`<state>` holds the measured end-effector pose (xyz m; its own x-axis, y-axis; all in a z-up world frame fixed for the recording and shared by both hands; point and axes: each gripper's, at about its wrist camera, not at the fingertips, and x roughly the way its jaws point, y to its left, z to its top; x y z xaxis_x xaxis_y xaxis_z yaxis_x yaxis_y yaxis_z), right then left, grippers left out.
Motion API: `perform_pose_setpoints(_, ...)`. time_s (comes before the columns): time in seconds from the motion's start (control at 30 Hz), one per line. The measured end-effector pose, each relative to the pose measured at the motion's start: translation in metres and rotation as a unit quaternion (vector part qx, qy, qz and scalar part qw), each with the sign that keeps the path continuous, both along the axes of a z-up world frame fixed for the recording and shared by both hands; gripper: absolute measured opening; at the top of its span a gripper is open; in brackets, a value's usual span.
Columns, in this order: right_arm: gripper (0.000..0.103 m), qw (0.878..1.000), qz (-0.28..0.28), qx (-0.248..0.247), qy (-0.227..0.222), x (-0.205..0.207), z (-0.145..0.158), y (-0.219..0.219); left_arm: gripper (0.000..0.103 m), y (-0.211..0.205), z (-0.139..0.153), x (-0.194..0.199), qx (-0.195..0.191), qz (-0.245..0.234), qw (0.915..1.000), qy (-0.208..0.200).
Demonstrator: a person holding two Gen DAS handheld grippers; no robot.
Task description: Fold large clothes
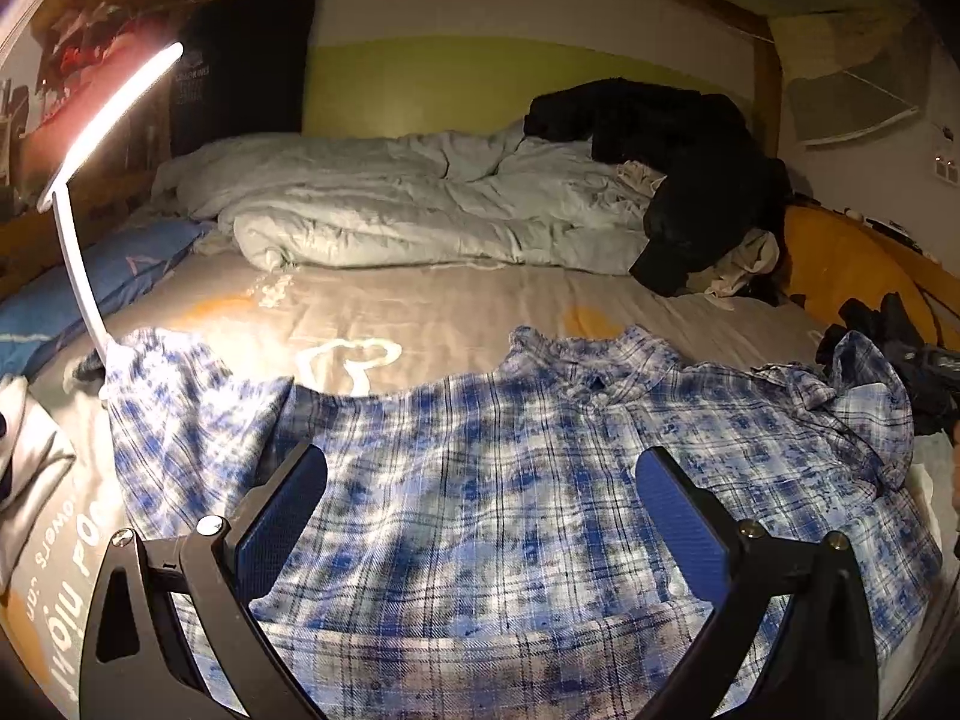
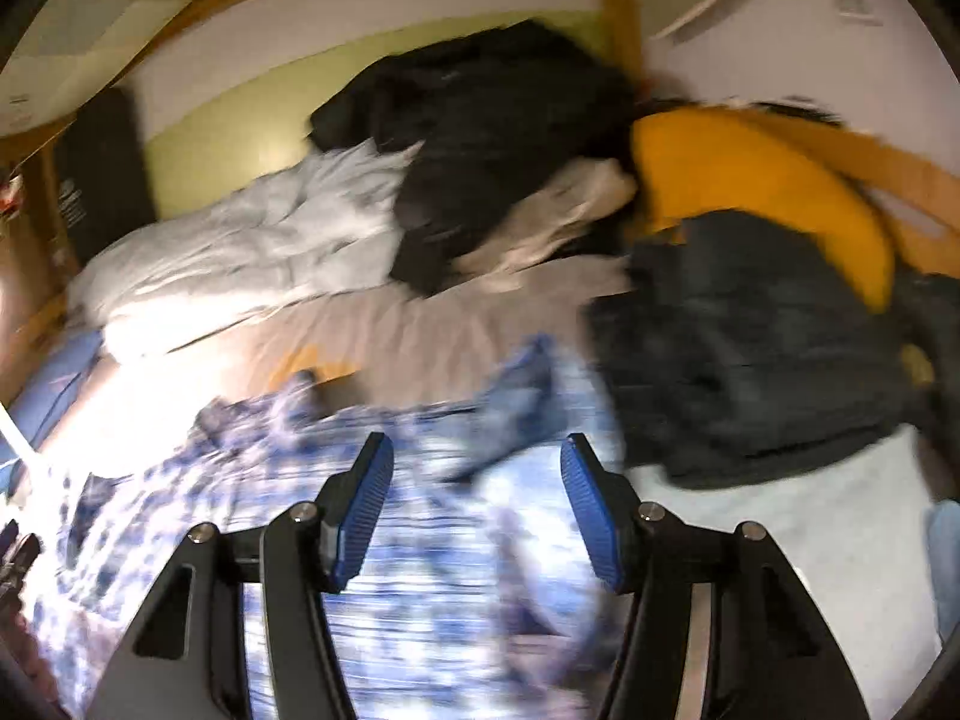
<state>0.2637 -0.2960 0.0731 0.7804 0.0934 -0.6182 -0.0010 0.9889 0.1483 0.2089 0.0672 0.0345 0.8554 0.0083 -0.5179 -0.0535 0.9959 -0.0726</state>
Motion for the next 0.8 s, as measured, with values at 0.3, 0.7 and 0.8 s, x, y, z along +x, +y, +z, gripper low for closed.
perform_pose_setpoints(0.3,0.059,0.995,-0.093,0.018,0.039,0.064,-0.058,-0.013,0.102,0.004,-0.013,0.008,0.004,0.005,0.9998,0.021)
perform_pose_setpoints(0.7,0.002,0.997,0.044,0.062,-0.029,0.026,-0.021,0.027,0.102,-0.003,-0.012,0.007,0.021,-0.001,0.9997,0.01)
perform_pose_setpoints(0.8,0.002,0.99,0.102,0.094,-0.035,0.007,-0.009,0.046,0.102,-0.007,-0.012,0.005,0.026,-0.009,0.9996,0.007)
